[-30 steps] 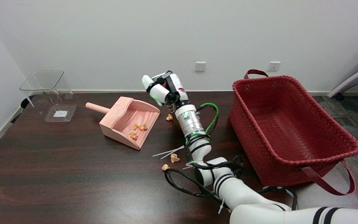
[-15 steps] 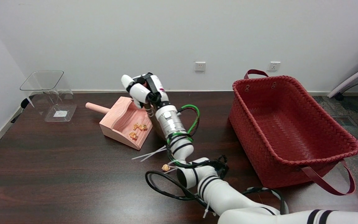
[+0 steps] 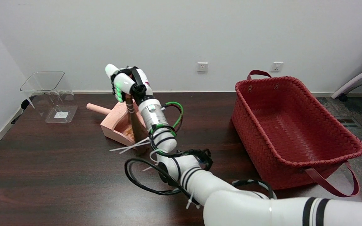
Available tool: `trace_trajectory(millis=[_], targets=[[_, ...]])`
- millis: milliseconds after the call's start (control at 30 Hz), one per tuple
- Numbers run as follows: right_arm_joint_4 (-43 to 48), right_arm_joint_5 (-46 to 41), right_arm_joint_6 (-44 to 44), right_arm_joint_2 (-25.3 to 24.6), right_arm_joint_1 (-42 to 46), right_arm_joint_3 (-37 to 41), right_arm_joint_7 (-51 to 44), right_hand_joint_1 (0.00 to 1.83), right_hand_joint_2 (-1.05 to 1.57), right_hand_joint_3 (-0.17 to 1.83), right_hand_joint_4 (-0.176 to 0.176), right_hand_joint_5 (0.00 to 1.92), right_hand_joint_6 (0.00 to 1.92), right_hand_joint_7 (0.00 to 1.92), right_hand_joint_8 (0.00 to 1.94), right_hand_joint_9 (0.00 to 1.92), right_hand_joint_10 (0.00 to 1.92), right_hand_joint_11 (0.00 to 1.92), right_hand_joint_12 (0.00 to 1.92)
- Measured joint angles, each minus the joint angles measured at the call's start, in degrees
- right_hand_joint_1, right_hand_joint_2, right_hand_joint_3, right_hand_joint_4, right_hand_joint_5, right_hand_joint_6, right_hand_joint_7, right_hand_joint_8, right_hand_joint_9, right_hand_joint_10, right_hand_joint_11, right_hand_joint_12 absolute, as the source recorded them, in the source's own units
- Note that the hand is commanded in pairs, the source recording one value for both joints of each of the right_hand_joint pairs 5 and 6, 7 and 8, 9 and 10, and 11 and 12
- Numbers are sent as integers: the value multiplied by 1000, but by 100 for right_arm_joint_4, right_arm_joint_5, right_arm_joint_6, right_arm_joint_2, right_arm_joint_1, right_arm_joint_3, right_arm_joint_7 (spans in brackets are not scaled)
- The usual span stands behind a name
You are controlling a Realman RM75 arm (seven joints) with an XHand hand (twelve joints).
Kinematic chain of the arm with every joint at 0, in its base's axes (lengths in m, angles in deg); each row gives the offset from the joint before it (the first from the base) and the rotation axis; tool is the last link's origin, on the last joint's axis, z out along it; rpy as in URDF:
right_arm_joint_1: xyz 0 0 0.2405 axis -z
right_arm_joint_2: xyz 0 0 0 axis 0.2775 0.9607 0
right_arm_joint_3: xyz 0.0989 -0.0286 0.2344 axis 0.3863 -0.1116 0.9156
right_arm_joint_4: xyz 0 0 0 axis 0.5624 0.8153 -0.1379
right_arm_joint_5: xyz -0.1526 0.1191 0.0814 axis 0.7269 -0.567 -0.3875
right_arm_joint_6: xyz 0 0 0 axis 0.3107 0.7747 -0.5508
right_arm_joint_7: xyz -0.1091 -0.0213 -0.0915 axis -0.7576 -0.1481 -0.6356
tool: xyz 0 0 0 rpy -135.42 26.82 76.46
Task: Sweep the paper balls into the dustpan.
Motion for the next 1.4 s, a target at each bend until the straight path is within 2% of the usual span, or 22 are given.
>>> trace_trajectory(millis=[267, 500, 633, 833, 1167, 1400], targets=[[-672, 1, -401, -117, -548, 482, -76, 856, 1571, 517, 0, 1920, 1920, 1920, 1920, 1920, 1920, 1920, 1920], [-1009, 3, -862, -174, -834, 725, -324, 982, 1571, 407, 0, 1920, 1920, 1920, 1920, 1920, 1920, 1920, 1920], [-1119, 5, -1235, -188, -895, 830, -517, 1016, 1571, 521, 0, 1920, 1920, 1920, 1920, 1920, 1920, 1920, 1920], [-1189, 6, -1866, -173, -869, 984, -728, 1036, 1571, 799, 0, 1920, 1920, 1920, 1920, 1920, 1920, 1920, 1920], [-902, 7, -2791, -114, -508, 1183, -917, 1053, 1571, 913, 0, 1920, 1920, 1920, 1920, 1920, 1920, 1920, 1920], [9, 7, -3014, -138, 6, 1166, -953, 1064, 1571, 1037, 0, 1920, 1920, 1920, 1920, 1920, 1920, 1920, 1920]])
